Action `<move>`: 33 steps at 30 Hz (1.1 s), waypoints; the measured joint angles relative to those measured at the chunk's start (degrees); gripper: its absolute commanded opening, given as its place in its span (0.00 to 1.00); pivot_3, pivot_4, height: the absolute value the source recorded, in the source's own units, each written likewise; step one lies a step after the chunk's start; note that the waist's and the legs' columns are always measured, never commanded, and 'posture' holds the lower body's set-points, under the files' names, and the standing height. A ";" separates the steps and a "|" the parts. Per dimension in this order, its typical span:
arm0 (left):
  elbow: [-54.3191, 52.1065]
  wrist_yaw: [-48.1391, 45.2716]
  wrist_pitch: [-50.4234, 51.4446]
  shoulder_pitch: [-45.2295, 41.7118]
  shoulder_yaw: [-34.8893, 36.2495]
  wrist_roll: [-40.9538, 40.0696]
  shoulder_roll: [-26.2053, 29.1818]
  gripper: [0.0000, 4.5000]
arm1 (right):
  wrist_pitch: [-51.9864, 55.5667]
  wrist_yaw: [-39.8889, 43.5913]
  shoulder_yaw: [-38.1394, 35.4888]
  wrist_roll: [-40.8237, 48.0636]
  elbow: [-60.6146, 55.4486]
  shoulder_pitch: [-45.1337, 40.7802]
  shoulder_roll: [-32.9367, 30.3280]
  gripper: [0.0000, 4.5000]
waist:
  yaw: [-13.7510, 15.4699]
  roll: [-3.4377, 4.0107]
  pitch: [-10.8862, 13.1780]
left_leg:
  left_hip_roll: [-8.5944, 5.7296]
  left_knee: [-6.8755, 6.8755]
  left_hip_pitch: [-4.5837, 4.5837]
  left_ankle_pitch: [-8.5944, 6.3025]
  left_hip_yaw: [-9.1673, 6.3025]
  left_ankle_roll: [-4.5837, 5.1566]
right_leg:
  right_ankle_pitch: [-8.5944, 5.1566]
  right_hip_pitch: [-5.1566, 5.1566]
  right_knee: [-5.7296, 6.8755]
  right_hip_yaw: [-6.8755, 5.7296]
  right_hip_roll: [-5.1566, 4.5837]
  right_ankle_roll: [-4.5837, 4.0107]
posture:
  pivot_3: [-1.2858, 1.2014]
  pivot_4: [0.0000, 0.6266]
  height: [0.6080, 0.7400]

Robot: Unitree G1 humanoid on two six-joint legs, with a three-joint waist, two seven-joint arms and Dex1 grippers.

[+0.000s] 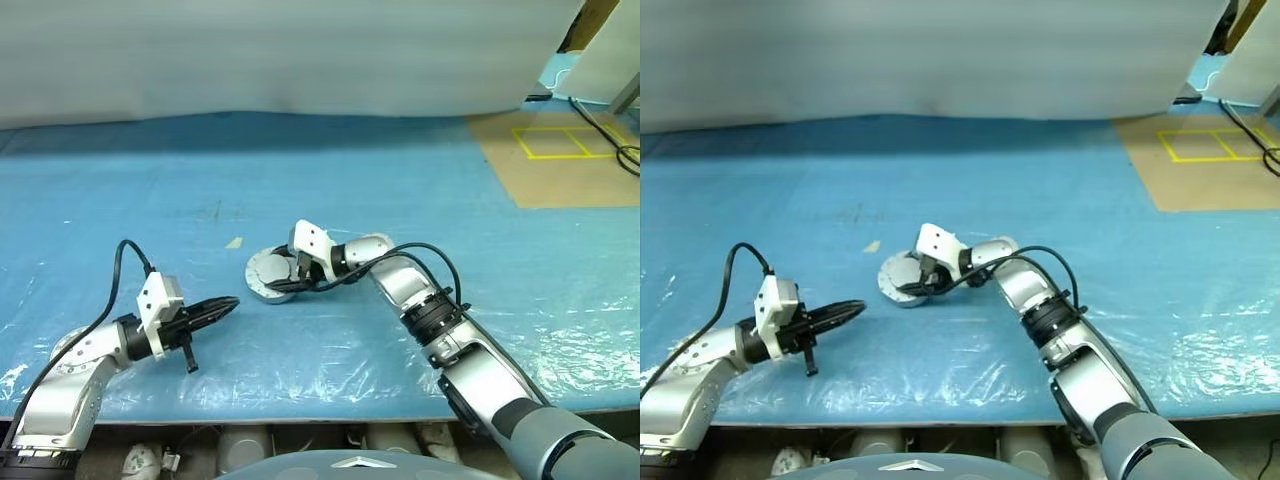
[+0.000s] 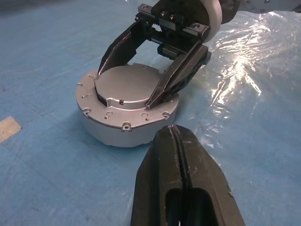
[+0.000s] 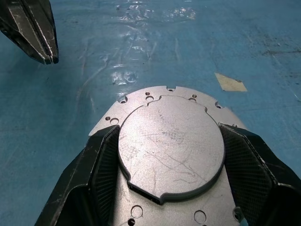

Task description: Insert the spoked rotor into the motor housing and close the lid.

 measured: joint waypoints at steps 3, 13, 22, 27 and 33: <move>0.53 -0.26 -0.85 -0.52 -0.51 0.48 -0.15 0.00 | 0.28 -0.27 -0.12 0.01 0.53 -0.15 0.19 0.66 | 0.02 -0.01 -0.15 | -0.02 -0.04 0.08 0.00 -0.04 0.00 | -0.01 0.00 0.00 0.11 -0.01 0.01 | 0.52 0.24 1.00; 10.90 2.01 -7.88 -8.66 -3.11 7.12 -3.98 0.00 | 0.41 0.02 -0.16 0.02 0.40 -0.06 -0.55 0.66 | 0.25 0.04 -0.42 | -0.08 -0.05 0.08 -0.01 -0.06 0.01 | -0.01 -0.06 -0.01 0.35 -0.03 0.02 | 0.52 0.24 1.00; 17.65 2.91 -12.51 -12.17 -6.03 10.50 -6.54 0.00 | 1.15 0.49 -0.26 0.06 -0.63 0.40 -0.65 0.66 | 0.32 -0.07 -0.60 | -0.08 -0.21 0.00 0.00 -0.03 0.00 | -0.01 -0.20 -0.06 0.37 -0.03 0.02 | 0.52 0.24 1.00; 19.48 2.74 -13.85 -14.22 -7.49 11.24 -7.16 0.00 | 1.28 0.46 -0.53 0.06 -0.85 0.69 -0.88 0.66 | 0.53 -0.06 -0.64 | -0.12 -0.41 0.02 -0.01 -0.03 0.01 | -0.01 -0.18 -0.24 0.37 -0.06 0.03 | 0.52 0.24 1.00; 22.27 2.31 -18.49 -15.50 -9.00 13.08 -7.15 0.00 | 1.67 0.31 -0.49 0.05 -2.48 1.77 -1.83 0.66 | 1.35 0.03 -0.91 | -0.21 -0.81 0.10 -0.01 0.01 0.01 | -0.02 -0.16 -0.48 0.38 -0.12 0.04 | 0.52 0.24 1.00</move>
